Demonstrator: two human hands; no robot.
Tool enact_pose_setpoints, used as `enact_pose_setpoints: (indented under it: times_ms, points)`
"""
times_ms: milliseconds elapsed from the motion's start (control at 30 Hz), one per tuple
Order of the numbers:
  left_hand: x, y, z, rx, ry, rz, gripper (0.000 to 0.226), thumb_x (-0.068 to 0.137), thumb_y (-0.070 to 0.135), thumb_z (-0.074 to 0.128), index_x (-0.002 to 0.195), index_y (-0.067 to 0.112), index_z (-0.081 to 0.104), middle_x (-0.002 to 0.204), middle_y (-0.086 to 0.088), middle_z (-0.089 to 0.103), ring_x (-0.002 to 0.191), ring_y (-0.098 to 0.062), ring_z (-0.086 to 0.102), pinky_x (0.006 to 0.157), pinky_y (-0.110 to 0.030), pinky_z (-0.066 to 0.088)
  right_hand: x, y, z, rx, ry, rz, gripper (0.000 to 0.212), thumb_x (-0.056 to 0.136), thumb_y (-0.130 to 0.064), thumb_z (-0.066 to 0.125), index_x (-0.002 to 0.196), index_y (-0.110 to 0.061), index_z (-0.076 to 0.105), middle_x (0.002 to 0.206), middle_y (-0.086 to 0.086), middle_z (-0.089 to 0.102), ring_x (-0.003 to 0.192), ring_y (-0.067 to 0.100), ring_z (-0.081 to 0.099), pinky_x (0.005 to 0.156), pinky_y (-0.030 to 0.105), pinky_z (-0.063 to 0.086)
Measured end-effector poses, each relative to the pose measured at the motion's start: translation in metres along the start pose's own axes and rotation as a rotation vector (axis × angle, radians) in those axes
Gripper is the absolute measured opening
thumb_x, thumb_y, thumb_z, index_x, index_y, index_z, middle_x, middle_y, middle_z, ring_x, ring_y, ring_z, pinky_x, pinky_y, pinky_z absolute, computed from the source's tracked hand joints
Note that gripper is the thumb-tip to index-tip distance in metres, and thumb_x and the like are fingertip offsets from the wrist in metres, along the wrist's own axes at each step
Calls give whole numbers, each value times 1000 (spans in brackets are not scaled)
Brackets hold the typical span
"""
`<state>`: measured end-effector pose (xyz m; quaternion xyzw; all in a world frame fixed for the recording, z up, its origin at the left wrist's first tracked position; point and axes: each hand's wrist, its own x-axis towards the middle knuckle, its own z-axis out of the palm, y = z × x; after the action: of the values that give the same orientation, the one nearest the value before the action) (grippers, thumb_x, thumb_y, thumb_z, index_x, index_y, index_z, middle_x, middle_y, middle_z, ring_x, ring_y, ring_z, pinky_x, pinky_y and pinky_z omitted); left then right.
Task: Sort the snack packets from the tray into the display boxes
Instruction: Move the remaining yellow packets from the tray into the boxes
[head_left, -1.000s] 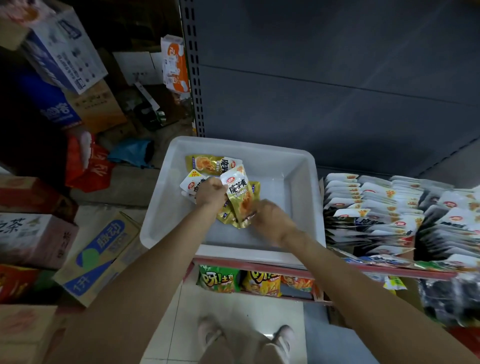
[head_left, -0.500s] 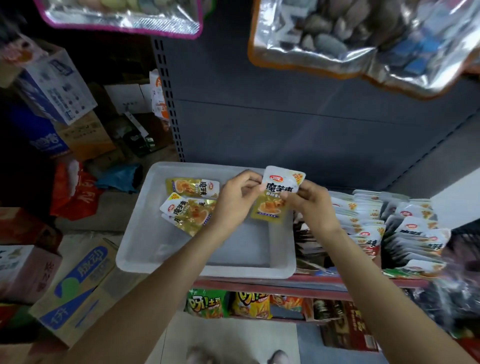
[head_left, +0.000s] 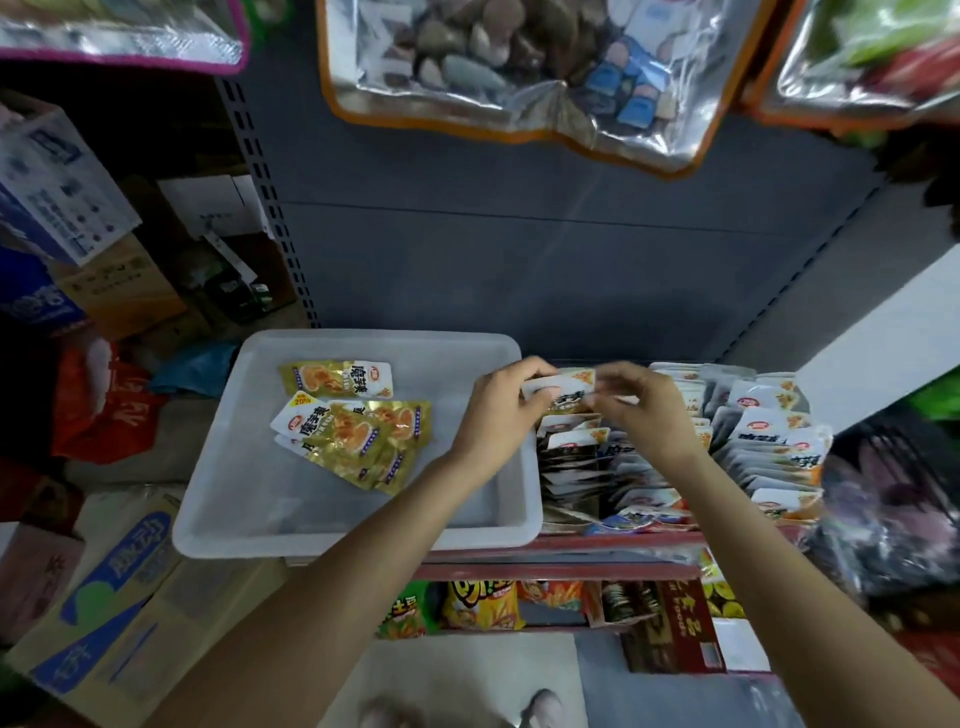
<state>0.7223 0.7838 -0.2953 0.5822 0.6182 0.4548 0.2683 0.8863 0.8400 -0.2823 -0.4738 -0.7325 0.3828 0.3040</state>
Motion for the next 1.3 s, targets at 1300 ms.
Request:
enact_pose_setpoints:
  times_ms: [1300]
  points:
    - [-52,-128,-84,229,141,-650,27,85,7,59,111,1,64,111,-16,67,103,-30,62,83,-33,46,0,-31,171,-500,-520,-123,37,91,-7,50,127,-12,55,126,13,56,113,28,54,95,29,38]
